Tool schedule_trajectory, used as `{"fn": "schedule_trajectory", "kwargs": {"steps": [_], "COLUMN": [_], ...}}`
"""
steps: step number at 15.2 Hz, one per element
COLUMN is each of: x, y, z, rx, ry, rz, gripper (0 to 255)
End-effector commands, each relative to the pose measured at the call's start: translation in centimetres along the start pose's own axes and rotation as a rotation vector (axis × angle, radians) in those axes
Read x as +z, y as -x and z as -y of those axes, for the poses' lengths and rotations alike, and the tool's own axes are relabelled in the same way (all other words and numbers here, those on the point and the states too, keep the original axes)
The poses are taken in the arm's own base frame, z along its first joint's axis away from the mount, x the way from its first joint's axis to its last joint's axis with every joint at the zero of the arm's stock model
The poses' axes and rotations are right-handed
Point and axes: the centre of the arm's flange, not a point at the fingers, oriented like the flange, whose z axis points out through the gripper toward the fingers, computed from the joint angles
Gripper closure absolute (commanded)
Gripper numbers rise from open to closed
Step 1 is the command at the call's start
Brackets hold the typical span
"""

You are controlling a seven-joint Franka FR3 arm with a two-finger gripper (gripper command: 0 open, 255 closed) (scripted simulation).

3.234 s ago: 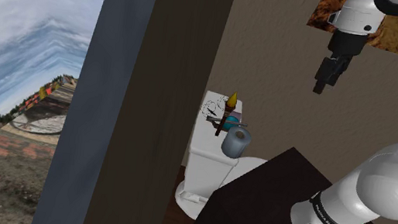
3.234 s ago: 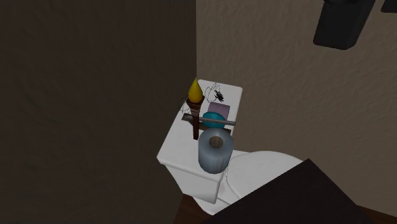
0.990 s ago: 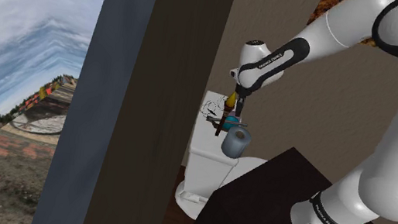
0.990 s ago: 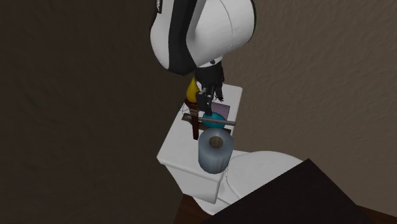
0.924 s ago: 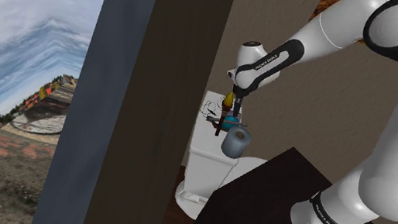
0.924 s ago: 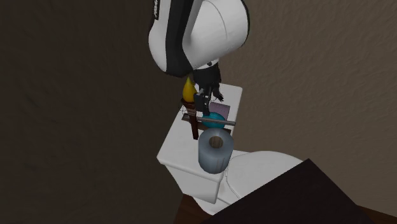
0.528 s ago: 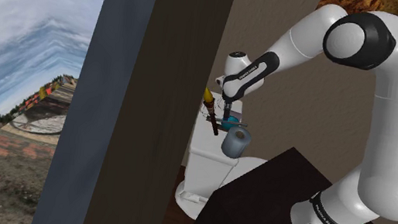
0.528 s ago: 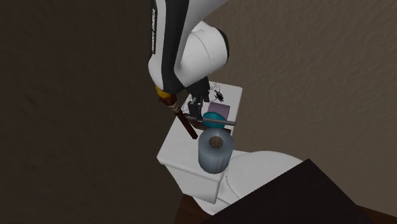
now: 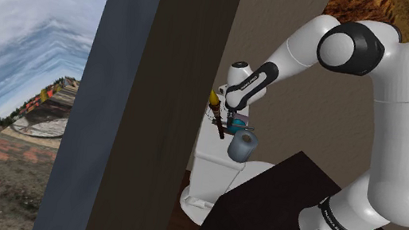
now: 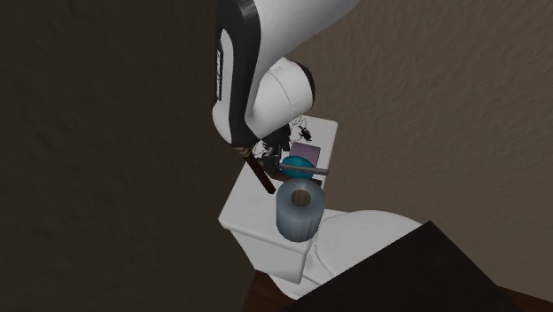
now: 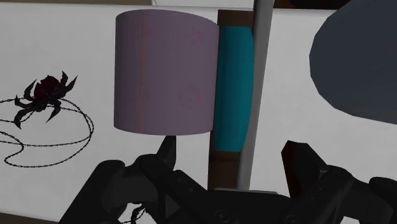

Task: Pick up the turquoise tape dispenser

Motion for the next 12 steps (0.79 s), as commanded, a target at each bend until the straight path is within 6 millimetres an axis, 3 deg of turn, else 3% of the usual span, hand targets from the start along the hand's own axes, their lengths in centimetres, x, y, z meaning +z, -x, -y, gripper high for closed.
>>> {"fn": "schedule_trajectory", "kwargs": {"steps": [1,2,12], "x": [0.21,0.19,-0.31], "y": [-0.08,-0.09,0.02], "z": [-0.03,-0.01,-0.06], "rx": [0.000,0.000,0.000], "ry": [0.000,0.000,0.000], "rz": [0.000,0.000,0.000], "gripper": [0,255,255]}}
